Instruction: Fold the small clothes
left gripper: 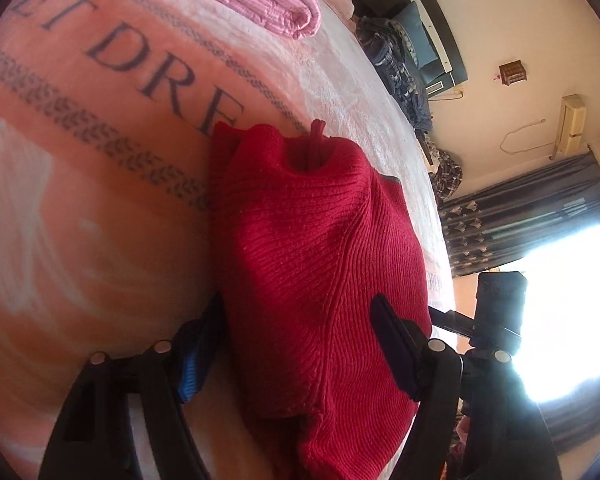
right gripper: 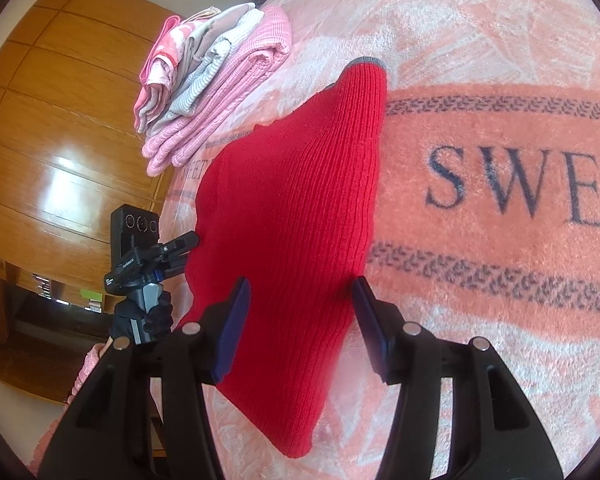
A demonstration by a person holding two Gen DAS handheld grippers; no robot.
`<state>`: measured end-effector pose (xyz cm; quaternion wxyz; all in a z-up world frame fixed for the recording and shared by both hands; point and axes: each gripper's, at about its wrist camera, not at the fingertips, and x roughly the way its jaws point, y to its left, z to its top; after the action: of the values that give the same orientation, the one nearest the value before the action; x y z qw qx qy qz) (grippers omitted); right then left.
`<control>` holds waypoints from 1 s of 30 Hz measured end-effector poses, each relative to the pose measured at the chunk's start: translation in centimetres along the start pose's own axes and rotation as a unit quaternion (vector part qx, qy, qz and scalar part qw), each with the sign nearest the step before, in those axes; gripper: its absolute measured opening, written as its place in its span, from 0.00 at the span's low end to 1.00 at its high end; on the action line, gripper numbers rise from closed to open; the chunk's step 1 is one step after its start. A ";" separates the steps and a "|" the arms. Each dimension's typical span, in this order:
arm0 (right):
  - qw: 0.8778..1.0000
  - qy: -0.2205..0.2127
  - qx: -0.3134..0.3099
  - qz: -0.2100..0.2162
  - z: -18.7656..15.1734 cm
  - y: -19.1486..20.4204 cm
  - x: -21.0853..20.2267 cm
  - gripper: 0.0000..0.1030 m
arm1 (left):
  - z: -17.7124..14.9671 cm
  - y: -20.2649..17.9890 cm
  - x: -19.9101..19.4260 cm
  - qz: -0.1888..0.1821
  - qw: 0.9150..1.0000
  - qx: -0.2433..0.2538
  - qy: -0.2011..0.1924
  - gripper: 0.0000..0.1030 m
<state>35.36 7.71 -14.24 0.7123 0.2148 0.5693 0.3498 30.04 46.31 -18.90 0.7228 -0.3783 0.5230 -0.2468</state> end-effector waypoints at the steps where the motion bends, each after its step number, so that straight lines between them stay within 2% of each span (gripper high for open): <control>1: 1.000 0.002 0.001 0.001 0.0 -0.2 0.2 0.53 | 0.2 -0.1 0.3 -0.007 1.000 0.002 0.001 0.71; 4: 1.000 0.010 0.005 -0.002 0.1 -0.6 1.0 0.54 | 0.5 -0.7 1.2 -0.052 0.998 -0.003 0.017 0.71; 8: 1.000 0.013 0.017 0.007 0.4 -1.1 2.2 0.56 | 0.2 -2.4 3.0 -0.032 0.998 0.039 0.041 0.72; 11: 1.000 0.008 0.024 0.017 0.6 -1.2 3.0 0.57 | 0.6 -1.8 3.0 -0.060 0.997 0.018 0.041 0.70; 13: 1.000 0.002 0.021 0.017 0.6 -1.0 3.4 0.56 | 0.7 -1.5 3.1 -0.084 0.996 0.000 0.041 0.59; 14: 1.000 -0.001 0.020 0.016 0.6 -0.9 3.4 0.54 | 0.6 -1.4 3.5 -0.098 0.994 -0.009 0.048 0.50; 15: 1.000 -0.002 0.020 0.017 0.5 -0.8 3.5 0.48 | 0.3 -1.3 3.9 -0.107 0.993 -0.017 0.053 0.43; 18: 0.999 -0.008 0.024 0.035 0.4 -0.7 3.0 0.36 | 0.0 -1.2 4.2 -0.104 0.993 -0.020 0.045 0.39; 24: 0.999 -0.012 0.001 0.042 0.0 1.6 0.0 0.30 | -0.7 -3.2 3.7 -0.136 0.990 -0.023 0.032 0.36; 30: 0.999 -0.028 -0.017 0.019 -2.8 3.1 -8.1 0.30 | -3.7 -9.7 5.9 -0.172 0.983 0.000 0.062 0.36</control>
<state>31.05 3.45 -7.41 0.7244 0.2231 0.5392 0.3671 28.90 35.08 -15.01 0.6358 -0.4468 0.4938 -0.3902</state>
